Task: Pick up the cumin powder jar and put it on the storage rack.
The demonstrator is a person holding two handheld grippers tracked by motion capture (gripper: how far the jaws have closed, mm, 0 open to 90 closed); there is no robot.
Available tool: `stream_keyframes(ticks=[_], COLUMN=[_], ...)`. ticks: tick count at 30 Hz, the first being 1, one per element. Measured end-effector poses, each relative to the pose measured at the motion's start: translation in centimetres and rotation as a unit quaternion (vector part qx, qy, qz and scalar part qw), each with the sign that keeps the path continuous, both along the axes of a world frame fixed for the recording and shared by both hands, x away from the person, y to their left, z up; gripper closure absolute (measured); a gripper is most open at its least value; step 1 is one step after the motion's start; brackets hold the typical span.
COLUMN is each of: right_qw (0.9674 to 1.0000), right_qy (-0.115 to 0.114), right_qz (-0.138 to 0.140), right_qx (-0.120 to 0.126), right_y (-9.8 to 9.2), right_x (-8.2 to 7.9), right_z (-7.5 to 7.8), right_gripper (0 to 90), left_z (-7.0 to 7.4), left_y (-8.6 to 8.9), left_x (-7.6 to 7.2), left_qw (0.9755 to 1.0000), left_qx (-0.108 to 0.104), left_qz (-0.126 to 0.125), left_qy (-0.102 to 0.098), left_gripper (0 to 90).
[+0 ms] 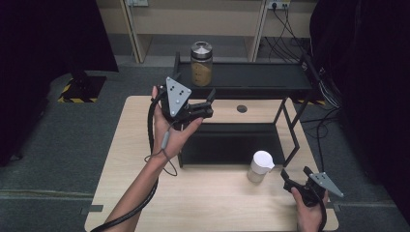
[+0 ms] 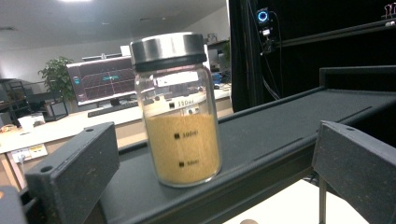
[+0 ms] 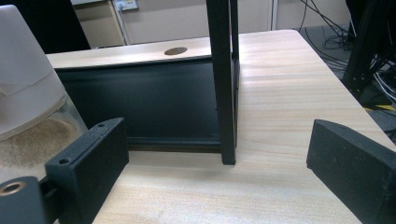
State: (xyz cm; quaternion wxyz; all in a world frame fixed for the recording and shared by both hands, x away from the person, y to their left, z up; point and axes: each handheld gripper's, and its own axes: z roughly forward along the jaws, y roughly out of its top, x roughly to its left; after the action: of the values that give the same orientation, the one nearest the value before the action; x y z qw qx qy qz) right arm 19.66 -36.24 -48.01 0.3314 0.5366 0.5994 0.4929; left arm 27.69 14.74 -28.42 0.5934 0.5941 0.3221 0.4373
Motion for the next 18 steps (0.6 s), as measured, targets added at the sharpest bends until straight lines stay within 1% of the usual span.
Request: stream_keyframes(ticks=[2, 6, 11, 18], right_qw=[1.0, 1.0, 1.0, 1.0], right_qy=[0.0, -0.001, 0.0, -0.001], right_qz=[0.001, 0.0, 0.0, 0.0], right_qx=[-0.001, 0.001, -0.003, -0.004], right_y=[0.0, 0.0, 0.1, 0.1], right_x=[0.0, 0.0, 0.0, 0.0], right_z=[0.0, 0.0, 0.0, 0.0], right_gripper=[5.7, 5.7, 5.7, 5.7], left_z=[-0.3, -1.3, -2.3, -2.8], left_y=[0.2, 0.5, 1.0, 1.3], left_x=[-0.2, -0.5, -0.9, -1.2], left_qw=[1.0, 1.0, 0.9999, 0.9999], left_qx=[-0.001, 0.005, 0.003, 0.0], left_qz=[0.002, 0.006, 0.009, 0.01], left_qy=[0.002, 0.001, 0.004, 0.006], left_gripper=[0.0, 0.0, 0.0, 0.0])
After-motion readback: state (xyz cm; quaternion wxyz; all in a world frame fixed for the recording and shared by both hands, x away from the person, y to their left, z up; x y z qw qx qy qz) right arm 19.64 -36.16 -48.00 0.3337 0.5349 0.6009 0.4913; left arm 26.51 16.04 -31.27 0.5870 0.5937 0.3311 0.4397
